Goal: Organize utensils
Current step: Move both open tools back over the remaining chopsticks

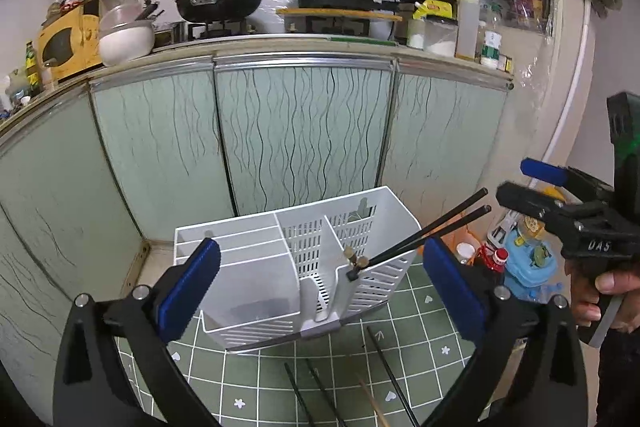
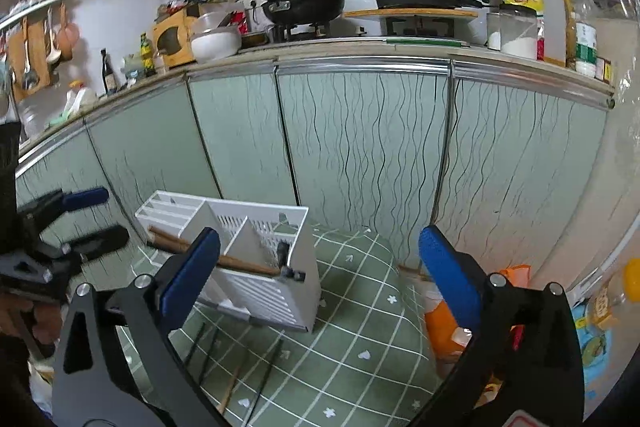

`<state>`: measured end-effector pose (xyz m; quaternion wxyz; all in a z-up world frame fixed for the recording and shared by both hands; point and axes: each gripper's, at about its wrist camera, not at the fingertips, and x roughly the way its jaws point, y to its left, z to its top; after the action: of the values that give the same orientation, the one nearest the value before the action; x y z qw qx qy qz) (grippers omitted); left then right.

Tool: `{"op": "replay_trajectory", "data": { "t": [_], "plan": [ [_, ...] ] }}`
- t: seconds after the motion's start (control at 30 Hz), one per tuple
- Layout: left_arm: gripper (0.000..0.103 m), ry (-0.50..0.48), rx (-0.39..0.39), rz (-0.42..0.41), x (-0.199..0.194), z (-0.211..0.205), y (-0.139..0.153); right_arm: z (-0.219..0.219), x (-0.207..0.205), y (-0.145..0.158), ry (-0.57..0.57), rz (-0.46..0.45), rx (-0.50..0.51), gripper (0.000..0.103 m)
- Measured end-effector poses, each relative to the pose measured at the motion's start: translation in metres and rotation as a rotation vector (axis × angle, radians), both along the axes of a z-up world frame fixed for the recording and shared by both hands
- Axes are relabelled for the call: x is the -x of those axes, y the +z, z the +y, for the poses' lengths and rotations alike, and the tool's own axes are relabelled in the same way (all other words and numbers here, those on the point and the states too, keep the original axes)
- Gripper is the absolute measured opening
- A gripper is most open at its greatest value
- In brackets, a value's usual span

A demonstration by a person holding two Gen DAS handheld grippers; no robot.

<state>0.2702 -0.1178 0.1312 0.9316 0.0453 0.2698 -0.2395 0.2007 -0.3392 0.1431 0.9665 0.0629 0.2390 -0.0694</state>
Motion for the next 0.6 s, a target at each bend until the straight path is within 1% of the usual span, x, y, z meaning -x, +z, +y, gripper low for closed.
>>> {"op": "replay_trajectory", "data": {
  "t": [0.13, 0.37, 0.47, 0.6],
  "plan": [
    [0.099, 0.022, 0.020, -0.013, 0.008, 0.010, 0.002, 0.005, 0.010, -0.003, 0.013, 0.010, 0.027, 0.096],
    [0.099, 0.059, 0.025, -0.044, 0.027, 0.023, 0.007, 0.020, 0.029, -0.007, 0.043, 0.018, 0.050, 0.096],
    [0.099, 0.094, 0.014, -0.070, 0.040, 0.027, 0.008, 0.029, 0.041, -0.007, 0.052, 0.010, 0.066, 0.096],
    [0.099, 0.105, -0.001, -0.090, 0.059, 0.030, 0.005, 0.042, 0.055, -0.009, 0.054, 0.002, 0.085, 0.096]
  ]
}}
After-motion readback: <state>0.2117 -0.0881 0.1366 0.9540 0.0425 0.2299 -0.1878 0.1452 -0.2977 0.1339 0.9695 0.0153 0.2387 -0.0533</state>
